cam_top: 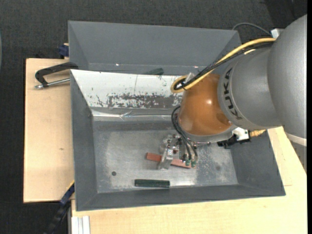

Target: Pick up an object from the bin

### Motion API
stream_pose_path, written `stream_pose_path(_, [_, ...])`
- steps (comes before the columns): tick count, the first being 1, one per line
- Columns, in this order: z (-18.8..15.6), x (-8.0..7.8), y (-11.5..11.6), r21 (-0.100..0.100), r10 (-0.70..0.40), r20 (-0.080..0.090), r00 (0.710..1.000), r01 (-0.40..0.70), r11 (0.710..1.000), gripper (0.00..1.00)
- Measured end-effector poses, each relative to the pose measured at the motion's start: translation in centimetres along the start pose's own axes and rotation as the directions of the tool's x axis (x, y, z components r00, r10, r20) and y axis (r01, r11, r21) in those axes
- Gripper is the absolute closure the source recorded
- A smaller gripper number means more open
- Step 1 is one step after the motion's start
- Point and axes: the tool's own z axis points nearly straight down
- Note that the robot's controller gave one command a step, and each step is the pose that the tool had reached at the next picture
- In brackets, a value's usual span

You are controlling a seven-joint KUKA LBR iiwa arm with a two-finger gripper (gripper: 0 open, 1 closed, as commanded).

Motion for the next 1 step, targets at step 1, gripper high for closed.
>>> stream_pose_path(1, [-1.22, -0.09, 0.04, -0.001, 0.000, 0.004, 1.000, 0.000, 1.000, 1.00])
